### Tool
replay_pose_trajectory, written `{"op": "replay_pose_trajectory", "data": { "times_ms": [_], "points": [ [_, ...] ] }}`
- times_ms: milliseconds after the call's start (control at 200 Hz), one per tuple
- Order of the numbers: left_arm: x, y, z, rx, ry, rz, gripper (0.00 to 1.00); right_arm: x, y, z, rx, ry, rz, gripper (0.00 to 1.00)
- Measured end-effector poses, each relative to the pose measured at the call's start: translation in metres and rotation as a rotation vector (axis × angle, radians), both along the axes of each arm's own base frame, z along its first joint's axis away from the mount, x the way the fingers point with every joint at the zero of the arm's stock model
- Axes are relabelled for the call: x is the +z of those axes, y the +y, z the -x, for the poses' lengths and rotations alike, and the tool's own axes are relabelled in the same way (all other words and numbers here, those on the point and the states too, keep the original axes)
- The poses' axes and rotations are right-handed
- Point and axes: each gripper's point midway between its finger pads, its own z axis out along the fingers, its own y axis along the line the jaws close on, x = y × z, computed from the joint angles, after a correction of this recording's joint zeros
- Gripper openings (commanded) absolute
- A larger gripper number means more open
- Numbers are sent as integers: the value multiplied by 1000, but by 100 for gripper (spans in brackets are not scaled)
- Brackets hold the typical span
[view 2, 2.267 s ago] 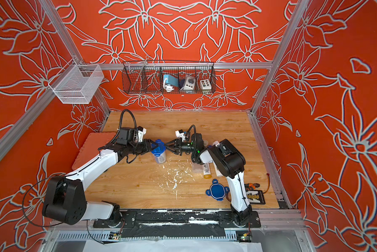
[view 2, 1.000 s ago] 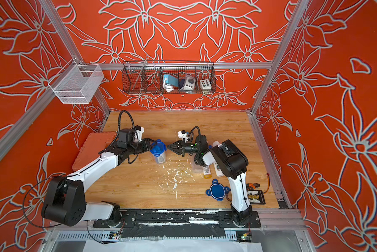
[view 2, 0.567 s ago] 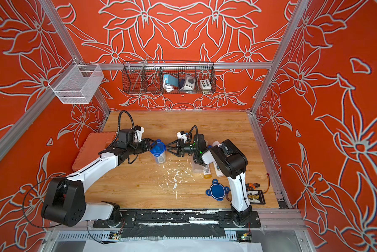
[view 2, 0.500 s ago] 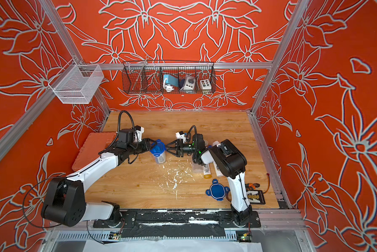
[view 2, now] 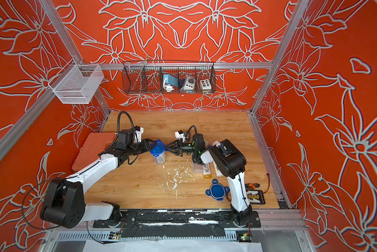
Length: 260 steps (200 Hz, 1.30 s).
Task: Take out toiletry kits
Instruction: Unfasten the latch on the container, then adjust the container at the center of the board.
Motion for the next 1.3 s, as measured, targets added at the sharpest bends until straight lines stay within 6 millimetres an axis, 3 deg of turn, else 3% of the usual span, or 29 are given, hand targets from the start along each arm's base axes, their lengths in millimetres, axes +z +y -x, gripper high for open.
{"op": "replay_pose_trajectory", "data": {
  "times_ms": [135,270,525,671,821,891,1301],
  "points": [
    [0,1,0,3,-5,-1,50,1,-6,1,-7,9,9,28],
    [4,1,-1,5,-9,-1,58,7,-17,5,-21,-16,92,35],
    [10,4,11,7,63,-22,72,47,-53,5,-139,-318,488,43],
    [13,6,25,4,112,-33,77,34,-72,23,-151,-466,757,52],
    [22,10,29,4,104,-55,77,6,-65,60,-49,-599,962,56],
    [23,9,29,-3,101,-58,77,-1,-60,68,-17,-637,1013,57],
    [13,-1,43,-72,123,-17,69,-21,-29,36,-22,-678,1091,57]
  ]
}}
